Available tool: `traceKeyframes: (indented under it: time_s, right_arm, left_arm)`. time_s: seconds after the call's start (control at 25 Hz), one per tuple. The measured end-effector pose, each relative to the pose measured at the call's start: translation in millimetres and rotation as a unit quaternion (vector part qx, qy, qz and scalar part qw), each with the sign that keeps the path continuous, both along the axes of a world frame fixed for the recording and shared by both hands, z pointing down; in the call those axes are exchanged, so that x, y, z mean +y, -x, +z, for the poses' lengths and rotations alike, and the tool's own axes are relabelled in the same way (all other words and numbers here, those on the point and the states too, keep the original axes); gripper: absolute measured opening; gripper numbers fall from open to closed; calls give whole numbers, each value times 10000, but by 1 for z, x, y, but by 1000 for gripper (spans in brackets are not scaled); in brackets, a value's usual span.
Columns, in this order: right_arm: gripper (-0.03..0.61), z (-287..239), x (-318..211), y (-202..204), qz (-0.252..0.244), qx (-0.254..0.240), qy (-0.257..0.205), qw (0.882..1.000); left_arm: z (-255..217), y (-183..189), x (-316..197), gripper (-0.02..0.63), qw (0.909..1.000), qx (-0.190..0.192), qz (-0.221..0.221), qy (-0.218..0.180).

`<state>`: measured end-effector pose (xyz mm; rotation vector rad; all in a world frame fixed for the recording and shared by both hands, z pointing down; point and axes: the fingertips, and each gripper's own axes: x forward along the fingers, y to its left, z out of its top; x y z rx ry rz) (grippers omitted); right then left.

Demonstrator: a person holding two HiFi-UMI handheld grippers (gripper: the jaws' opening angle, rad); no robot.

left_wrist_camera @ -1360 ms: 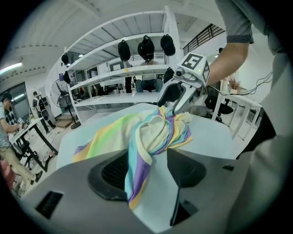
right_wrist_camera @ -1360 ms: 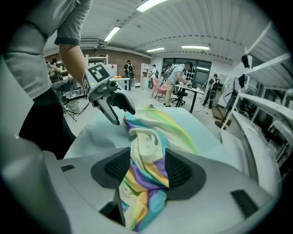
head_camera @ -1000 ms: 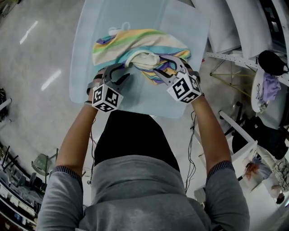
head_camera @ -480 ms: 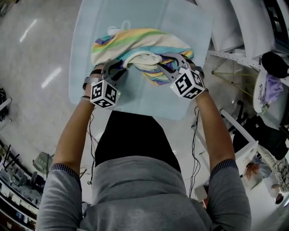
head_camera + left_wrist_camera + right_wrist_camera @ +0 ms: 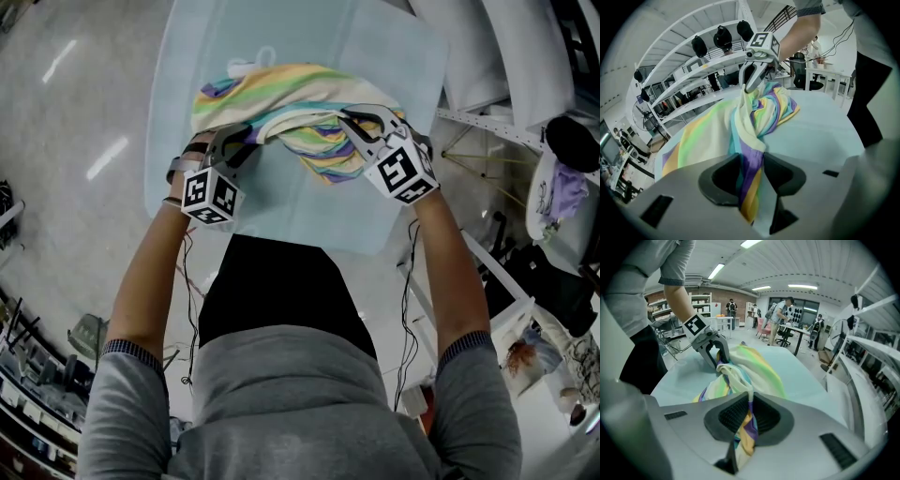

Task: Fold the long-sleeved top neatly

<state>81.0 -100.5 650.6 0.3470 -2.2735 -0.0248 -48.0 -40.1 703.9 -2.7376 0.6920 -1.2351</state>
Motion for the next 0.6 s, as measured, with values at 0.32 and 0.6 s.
traceKeyframes:
  time_s: [0.32, 0.6]
  right_arm:
    - [38, -5, -17, -3, 263, -128, 26, 9996]
    - [35, -28, -19, -7, 343, -220, -76, 9991]
  left_arm:
    - [-6, 1, -4, 132, 9997, 204, -70, -77]
    - [-74, 21, -26, 39, 9864, 1408, -846, -40]
